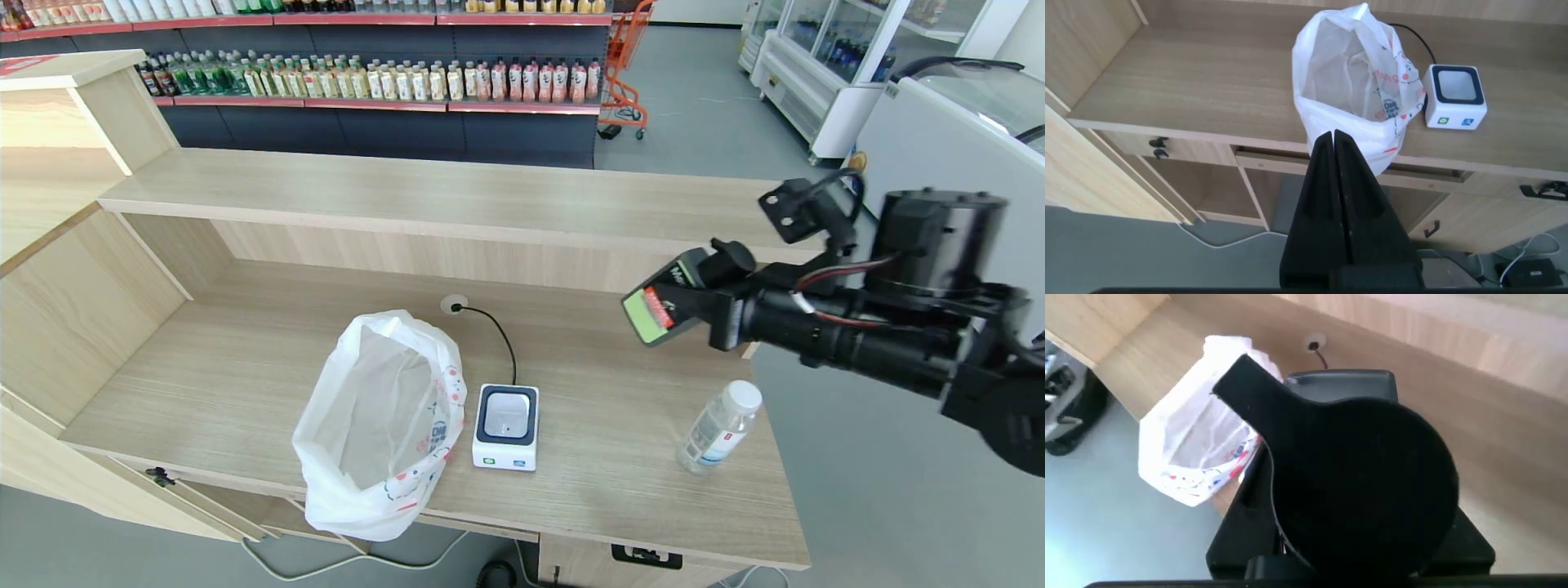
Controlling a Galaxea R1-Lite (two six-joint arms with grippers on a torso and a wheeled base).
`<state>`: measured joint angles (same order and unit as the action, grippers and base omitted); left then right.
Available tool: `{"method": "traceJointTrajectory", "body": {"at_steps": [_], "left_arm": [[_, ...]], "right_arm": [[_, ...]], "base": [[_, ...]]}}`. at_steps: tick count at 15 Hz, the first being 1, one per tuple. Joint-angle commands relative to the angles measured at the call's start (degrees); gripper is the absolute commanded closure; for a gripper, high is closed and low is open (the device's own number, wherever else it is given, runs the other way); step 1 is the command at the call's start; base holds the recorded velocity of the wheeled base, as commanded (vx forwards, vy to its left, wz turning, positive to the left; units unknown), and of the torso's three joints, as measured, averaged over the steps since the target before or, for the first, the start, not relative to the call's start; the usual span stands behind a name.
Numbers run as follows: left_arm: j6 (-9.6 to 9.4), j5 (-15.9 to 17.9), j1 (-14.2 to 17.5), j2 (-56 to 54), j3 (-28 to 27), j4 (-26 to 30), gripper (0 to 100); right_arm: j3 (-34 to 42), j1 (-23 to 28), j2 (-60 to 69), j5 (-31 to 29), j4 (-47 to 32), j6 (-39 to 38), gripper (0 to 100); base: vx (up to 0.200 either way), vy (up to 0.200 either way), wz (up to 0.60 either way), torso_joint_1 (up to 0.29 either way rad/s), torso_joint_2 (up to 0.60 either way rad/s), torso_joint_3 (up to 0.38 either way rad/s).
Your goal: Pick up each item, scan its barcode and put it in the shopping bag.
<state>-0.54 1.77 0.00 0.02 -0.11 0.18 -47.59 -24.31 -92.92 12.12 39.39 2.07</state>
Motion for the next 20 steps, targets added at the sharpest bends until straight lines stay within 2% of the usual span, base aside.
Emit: {"method": "traceJointTrajectory", "body": {"at_steps": [1,2,3,4,6,8,11,12,13,14,15,18,20], "left_arm": [[0.01,0.0,0.0,0.1,0.0,0.0,100],[0.01,0.0,0.0,0.1,0.0,0.0,100],[0.01,0.1,0.0,0.1,0.0,0.0,100],[0.01,0.1,0.0,0.1,-0.1,0.0,100],[0.01,0.1,0.0,0.1,0.0,0.0,100],[0.01,0.0,0.0,0.1,-0.1,0.0,100],[0.01,0.0,0.0,0.1,0.0,0.0,100],[0.01,0.0,0.0,0.0,0.0,0.0,100],[0.01,0.0,0.0,0.1,-0.1,0.0,100],[0.01,0.1,0.0,0.1,-0.1,0.0,100],[0.01,0.0,0.0,0.1,0.0,0.0,100],[0.01,0.0,0.0,0.1,-0.1,0.0,100],[0.01,0.0,0.0,0.1,0.0,0.0,100]], "right_arm": [[11.9,4.5,17.9,0.0,-0.9,16.6,100],[14.8,4.4,22.0,0.0,-3.0,30.1,100],[15.8,4.4,25.6,1.7,-7.3,48.3,100],[15.9,4.2,27.5,7.7,-11.0,61.4,100],[15.9,4.1,27.4,20.0,-14.9,80.1,100],[14.6,0.9,28.6,20.8,-15.0,103.4,100],[14.9,-7.5,30.1,21.1,-13.8,125.0,100],[15.5,-11.7,30.7,21.6,-13.6,133.2,100],[16.8,-15.3,31.7,22.5,-13.5,138.4,100],[17.7,-16.7,32.5,23.1,-13.4,140.6,100],[20.5,-18.0,35.3,26.6,-12.5,145.3,100],[23.4,-15.7,42.9,32.3,-13.0,151.0,100],[23.6,-13.0,46.1,34.6,-13.0,151.2,100]], "base": [[0.0,0.0,0.0,0.0,0.0,0.0],[0.0,0.0,0.0,0.0,0.0,0.0],[0.0,0.0,0.0,0.0,0.0,0.0],[0.0,0.0,0.0,0.0,0.0,0.0],[0.0,0.0,0.0,0.0,0.0,0.0],[0.0,0.0,0.0,0.0,0.0,0.0],[0.0,0.0,0.0,0.0,0.0,0.0],[0.0,0.0,0.0,0.0,0.0,0.0],[0.0,0.0,0.0,0.0,0.0,0.0],[0.0,0.0,0.0,0.0,0.0,0.0],[0.0,0.0,0.0,0.0,0.0,0.0],[0.0,0.0,0.0,0.0,0.0,0.0],[0.0,0.0,0.0,0.0,0.0,0.0]]}}
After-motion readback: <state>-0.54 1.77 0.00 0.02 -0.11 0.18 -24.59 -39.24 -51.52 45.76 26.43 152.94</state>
